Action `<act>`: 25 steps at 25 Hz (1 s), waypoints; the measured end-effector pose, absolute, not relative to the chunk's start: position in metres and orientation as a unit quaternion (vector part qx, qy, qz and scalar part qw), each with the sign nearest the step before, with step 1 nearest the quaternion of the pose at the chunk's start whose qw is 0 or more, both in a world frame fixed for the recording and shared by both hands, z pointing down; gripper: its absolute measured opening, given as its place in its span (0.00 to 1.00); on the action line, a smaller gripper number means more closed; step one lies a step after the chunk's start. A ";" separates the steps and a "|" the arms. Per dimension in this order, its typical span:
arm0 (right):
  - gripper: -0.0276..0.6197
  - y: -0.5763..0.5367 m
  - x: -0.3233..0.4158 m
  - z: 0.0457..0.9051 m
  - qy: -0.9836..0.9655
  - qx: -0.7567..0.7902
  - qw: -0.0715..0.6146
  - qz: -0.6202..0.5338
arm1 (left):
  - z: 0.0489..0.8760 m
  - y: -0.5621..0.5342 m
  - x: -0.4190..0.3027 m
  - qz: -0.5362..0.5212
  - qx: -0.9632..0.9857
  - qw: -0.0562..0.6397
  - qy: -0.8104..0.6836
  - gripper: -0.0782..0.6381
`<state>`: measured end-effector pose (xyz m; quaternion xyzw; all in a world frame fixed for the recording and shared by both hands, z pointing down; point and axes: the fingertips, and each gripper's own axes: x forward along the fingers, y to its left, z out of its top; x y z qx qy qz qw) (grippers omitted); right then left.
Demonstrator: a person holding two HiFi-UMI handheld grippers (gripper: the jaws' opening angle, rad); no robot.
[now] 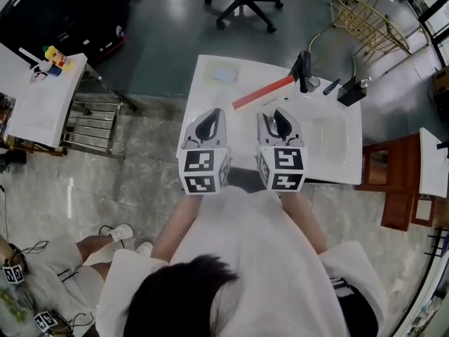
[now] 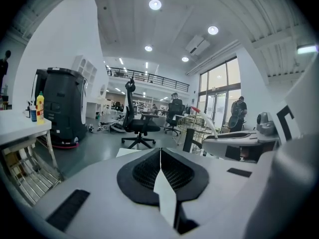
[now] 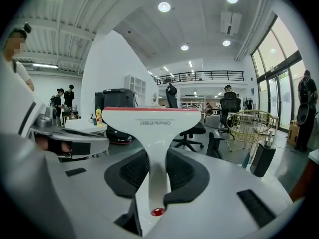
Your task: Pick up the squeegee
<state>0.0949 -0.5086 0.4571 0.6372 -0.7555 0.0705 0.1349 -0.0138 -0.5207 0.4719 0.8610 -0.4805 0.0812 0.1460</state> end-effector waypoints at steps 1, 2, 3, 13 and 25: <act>0.21 -0.508 0.095 0.456 -0.755 0.638 0.135 0.070 | 0.471 -0.521 -0.014 0.082 0.861 0.145 -0.480 0.15; 0.21 -0.508 0.096 0.455 -0.754 0.639 0.134 0.070 | 0.470 -0.521 -0.014 0.082 0.862 0.143 -0.480 0.15; 0.21 -0.508 0.097 0.454 -0.754 0.640 0.133 0.069 | 0.469 -0.521 -0.013 0.082 0.862 0.143 -0.480 0.15; 0.21 -0.501 0.110 0.450 -0.750 0.644 0.138 0.052 | 0.469 -0.517 -0.004 0.078 0.861 0.141 -0.483 0.15; 0.21 -0.494 0.115 0.446 -0.751 0.645 0.130 0.051 | 0.466 -0.511 0.007 0.083 0.866 0.134 -0.475 0.15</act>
